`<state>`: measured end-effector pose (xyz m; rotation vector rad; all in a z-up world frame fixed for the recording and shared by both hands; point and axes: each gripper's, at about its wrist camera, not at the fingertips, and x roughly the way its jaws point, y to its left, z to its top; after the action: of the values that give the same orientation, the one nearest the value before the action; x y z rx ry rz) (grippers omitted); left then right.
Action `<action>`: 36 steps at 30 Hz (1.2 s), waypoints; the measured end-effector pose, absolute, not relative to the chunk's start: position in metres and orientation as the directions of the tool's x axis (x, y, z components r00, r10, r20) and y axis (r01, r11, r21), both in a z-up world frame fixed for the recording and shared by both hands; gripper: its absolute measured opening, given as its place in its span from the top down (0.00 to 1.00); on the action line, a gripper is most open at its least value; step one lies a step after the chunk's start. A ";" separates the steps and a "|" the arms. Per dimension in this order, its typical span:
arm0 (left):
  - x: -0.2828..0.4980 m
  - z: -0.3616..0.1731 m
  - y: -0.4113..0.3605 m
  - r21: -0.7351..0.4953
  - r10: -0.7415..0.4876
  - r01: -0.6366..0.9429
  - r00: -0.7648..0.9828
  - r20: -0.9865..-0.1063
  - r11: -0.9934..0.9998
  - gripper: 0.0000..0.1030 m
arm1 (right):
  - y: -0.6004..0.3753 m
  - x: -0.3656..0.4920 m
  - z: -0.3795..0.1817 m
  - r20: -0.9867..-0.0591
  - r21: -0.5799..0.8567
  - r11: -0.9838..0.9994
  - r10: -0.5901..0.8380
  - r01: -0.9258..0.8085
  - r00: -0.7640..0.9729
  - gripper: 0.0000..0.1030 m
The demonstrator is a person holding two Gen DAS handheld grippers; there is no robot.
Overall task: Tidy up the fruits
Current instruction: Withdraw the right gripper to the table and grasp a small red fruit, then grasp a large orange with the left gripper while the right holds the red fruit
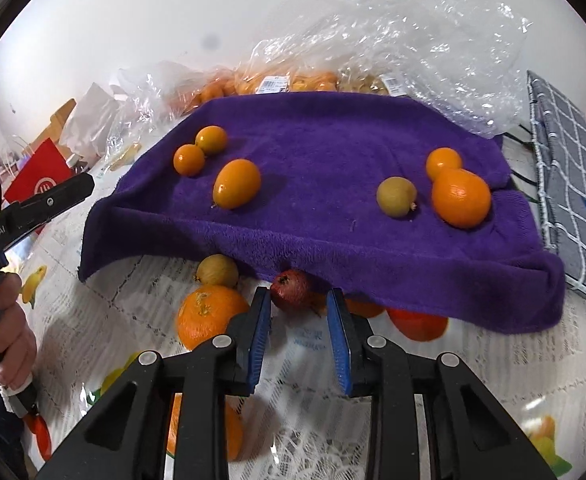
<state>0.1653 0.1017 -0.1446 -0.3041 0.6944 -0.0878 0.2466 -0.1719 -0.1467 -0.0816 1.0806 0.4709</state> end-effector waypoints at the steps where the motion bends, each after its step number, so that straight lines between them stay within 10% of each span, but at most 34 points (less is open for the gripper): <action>1: 0.166 -0.145 0.102 -0.308 -0.182 -0.022 0.765 -0.617 0.951 0.55 | -0.170 0.247 -0.148 -0.864 0.165 0.897 0.332 -0.409 0.379 0.71; 36: 0.146 -0.160 0.004 -0.378 -0.502 0.330 0.553 -0.665 0.865 0.55 | -0.271 0.193 -0.123 -0.821 0.061 0.967 0.189 -0.247 0.539 0.77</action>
<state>0.1455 0.0035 -0.1604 -0.2199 0.8531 -0.4960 0.1932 -0.2712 -0.1227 -0.0651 0.9675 0.2596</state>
